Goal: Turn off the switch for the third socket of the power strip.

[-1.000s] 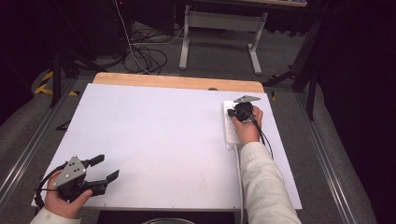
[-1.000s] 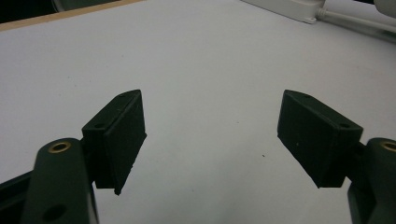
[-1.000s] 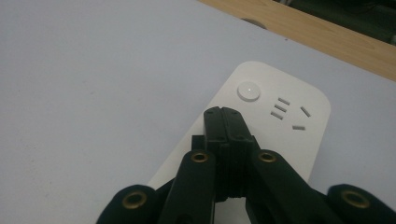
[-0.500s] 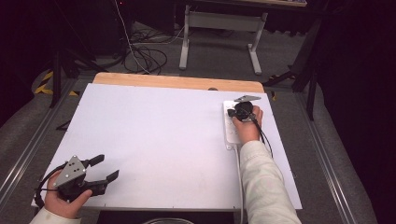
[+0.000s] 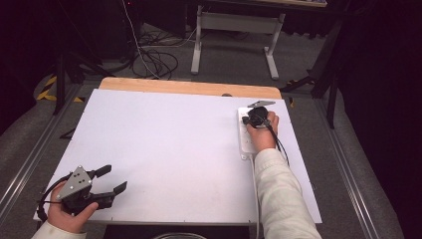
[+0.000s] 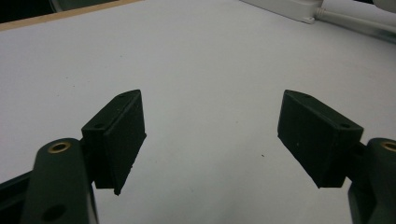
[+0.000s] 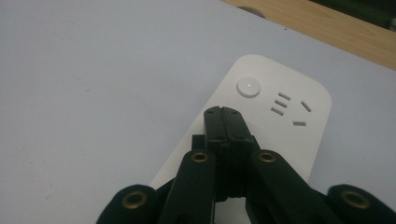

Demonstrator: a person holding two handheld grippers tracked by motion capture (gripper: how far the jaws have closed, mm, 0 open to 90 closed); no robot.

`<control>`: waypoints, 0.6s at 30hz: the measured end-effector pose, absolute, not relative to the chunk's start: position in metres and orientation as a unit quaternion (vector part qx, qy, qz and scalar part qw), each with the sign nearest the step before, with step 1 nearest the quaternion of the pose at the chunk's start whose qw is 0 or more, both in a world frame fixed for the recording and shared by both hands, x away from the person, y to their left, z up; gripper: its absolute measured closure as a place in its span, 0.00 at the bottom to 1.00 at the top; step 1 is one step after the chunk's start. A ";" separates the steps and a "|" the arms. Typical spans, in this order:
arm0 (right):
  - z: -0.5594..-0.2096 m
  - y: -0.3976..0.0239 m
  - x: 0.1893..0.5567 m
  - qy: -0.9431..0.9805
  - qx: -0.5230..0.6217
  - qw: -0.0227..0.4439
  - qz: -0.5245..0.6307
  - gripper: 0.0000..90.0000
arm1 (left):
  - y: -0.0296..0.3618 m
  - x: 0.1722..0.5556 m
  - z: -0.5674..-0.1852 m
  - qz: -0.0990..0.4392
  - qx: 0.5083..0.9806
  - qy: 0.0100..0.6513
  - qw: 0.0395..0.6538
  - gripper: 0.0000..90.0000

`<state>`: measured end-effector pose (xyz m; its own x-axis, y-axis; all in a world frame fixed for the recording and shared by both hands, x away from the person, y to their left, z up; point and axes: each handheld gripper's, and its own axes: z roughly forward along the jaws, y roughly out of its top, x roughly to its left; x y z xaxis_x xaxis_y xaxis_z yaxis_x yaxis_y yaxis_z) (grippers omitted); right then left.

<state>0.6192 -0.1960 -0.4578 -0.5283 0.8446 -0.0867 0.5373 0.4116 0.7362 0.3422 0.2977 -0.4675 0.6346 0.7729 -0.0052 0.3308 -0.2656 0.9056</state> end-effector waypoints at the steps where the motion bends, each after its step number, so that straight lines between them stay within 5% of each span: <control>1: -0.458 -0.196 0.619 0.808 0.427 0.230 0.334 1.00 | 0.298 0.342 -0.468 0.227 0.762 0.362 0.487 0.26; 18: -0.416 -0.188 0.595 0.786 0.378 0.261 0.413 1.00 | 0.297 0.342 -0.467 0.228 0.759 0.365 0.488 0.26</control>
